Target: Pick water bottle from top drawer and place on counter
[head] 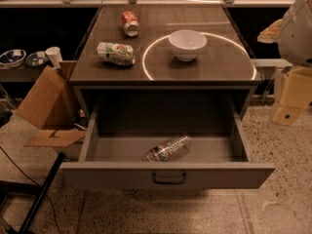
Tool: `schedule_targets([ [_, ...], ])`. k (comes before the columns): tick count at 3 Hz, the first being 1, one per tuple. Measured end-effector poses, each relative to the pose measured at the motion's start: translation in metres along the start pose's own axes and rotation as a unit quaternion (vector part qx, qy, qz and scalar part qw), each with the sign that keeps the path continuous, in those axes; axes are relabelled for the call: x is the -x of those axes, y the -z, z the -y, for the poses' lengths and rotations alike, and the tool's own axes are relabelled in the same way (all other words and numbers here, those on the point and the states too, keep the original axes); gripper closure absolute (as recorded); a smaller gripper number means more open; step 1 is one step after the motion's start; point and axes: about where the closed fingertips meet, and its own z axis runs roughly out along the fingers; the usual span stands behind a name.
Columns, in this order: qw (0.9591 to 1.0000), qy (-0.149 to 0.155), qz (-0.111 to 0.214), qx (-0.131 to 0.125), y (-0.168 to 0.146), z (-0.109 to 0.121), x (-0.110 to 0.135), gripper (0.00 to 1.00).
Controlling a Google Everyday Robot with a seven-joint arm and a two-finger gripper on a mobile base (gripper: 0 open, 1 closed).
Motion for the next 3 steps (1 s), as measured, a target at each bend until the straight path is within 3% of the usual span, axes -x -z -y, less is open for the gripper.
schedule_targets([
  [1, 0.9967, 0.076, -0.029, -0.005, -0.008, -0.002, 0.021, 0.0],
  [2, 0.9857, 0.156, -0.065, 0.002, -0.031, 0.0, 0.045, 0.0],
  [3, 0.9675, 0.234, -0.095, 0.018, -0.065, 0.003, 0.062, 0.0],
])
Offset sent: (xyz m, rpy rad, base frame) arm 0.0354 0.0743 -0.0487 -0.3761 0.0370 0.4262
